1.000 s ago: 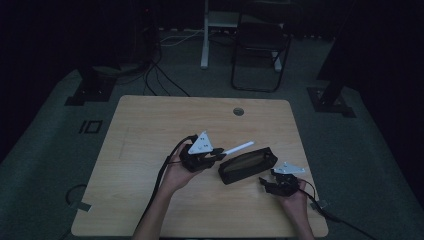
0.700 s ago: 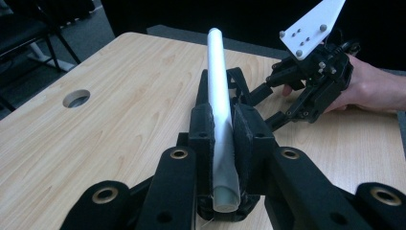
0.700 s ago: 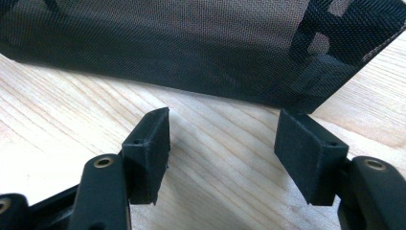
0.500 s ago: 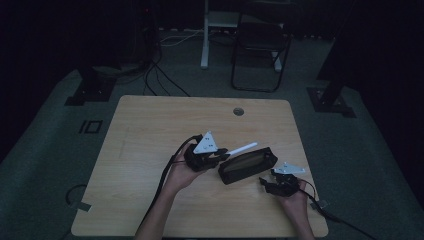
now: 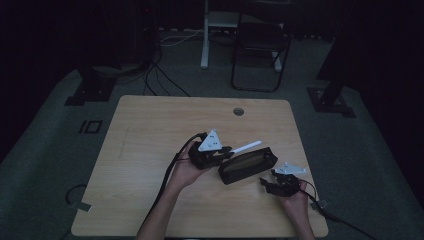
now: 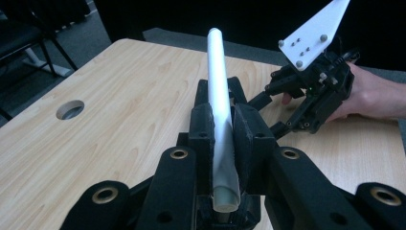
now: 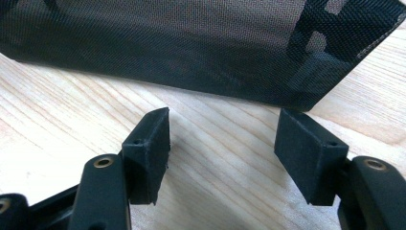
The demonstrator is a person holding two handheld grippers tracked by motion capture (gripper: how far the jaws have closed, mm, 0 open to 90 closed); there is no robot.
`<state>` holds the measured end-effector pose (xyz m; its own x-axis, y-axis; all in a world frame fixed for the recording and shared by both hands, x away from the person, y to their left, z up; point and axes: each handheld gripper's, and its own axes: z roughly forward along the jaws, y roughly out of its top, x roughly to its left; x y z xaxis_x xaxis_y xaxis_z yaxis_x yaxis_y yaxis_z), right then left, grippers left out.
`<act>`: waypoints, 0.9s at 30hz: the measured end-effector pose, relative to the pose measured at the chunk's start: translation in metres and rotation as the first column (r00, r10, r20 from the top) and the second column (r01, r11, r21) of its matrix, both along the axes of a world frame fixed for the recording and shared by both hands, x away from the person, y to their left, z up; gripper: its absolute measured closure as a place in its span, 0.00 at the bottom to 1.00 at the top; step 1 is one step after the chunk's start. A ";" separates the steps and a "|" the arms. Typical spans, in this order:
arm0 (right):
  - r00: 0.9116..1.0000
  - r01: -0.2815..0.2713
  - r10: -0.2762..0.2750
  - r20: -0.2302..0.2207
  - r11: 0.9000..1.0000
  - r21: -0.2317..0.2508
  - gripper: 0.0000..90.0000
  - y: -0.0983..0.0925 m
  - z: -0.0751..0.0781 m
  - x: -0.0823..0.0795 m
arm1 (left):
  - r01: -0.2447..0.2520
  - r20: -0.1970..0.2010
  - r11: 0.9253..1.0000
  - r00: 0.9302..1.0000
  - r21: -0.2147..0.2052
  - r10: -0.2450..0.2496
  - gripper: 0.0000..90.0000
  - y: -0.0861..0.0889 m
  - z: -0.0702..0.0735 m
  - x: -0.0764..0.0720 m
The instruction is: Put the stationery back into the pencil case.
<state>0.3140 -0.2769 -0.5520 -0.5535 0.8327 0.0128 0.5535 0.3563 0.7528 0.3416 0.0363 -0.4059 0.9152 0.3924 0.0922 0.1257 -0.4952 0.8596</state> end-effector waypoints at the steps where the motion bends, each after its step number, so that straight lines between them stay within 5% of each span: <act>1: 1.000 0.000 0.000 0.000 1.000 0.000 0.41 0.000 0.000 0.000 | 0.000 0.000 1.000 1.000 -0.002 0.000 0.88 0.000 0.000 0.000; 19: 1.000 -0.005 0.005 -0.003 1.000 0.001 0.39 0.000 0.000 0.000 | 0.002 0.007 1.000 1.000 0.000 -0.002 0.88 -0.008 0.007 0.007; 27: 0.999 -0.045 0.045 -0.010 0.999 -0.007 0.30 0.001 0.000 -0.002 | -0.003 0.001 1.000 1.000 0.005 0.003 0.88 -0.009 0.006 0.011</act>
